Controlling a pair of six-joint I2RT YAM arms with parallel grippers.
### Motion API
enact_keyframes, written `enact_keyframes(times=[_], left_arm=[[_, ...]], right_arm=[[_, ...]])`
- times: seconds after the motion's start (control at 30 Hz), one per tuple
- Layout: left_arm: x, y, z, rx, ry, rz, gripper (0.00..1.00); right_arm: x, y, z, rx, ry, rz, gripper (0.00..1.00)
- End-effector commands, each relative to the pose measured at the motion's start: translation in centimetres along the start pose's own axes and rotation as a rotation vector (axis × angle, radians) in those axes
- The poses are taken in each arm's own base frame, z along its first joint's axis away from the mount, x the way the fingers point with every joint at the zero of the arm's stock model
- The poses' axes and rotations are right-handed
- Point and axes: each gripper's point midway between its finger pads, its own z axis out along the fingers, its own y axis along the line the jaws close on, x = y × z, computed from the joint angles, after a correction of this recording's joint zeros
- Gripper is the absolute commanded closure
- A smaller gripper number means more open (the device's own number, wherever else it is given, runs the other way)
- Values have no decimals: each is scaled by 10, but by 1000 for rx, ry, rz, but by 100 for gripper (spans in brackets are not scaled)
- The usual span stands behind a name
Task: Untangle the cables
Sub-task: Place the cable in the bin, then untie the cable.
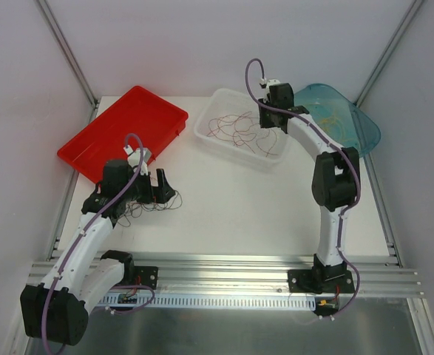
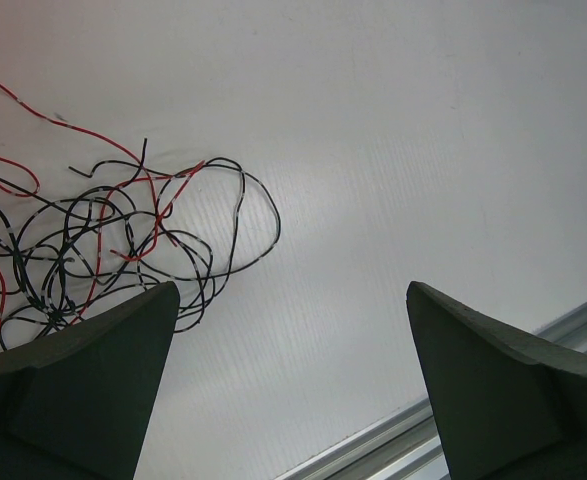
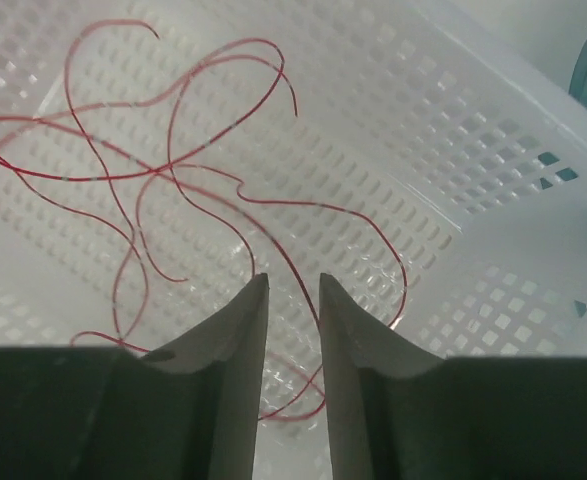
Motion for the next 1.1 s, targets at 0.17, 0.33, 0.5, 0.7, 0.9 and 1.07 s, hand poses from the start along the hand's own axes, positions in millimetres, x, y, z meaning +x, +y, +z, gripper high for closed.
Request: enact_keyframes(times=[0.17,0.33,0.5,0.7,0.9,1.07], left_arm=[[-3,2,2,-3,-3,-10,1],[-3,4,2,-18,-2,-29,1],[0,15,4,-84,-3,-63,1],[3,35,10,-210,27,-170,1],[9,48,32,-274,93,-270,8],[11,36,68,-261,168,-216,22]], right_arm=[[-39,-3,-65,20,-63,-25,39],[-49,-5,-135,24,-112,-41,16],[-47,7,-225,-23,-212,17,5],[20,8,-277,23,-181,-15,0],[80,16,-315,-46,-208,60,0],[104,24,-343,-134,-287,103,0]])
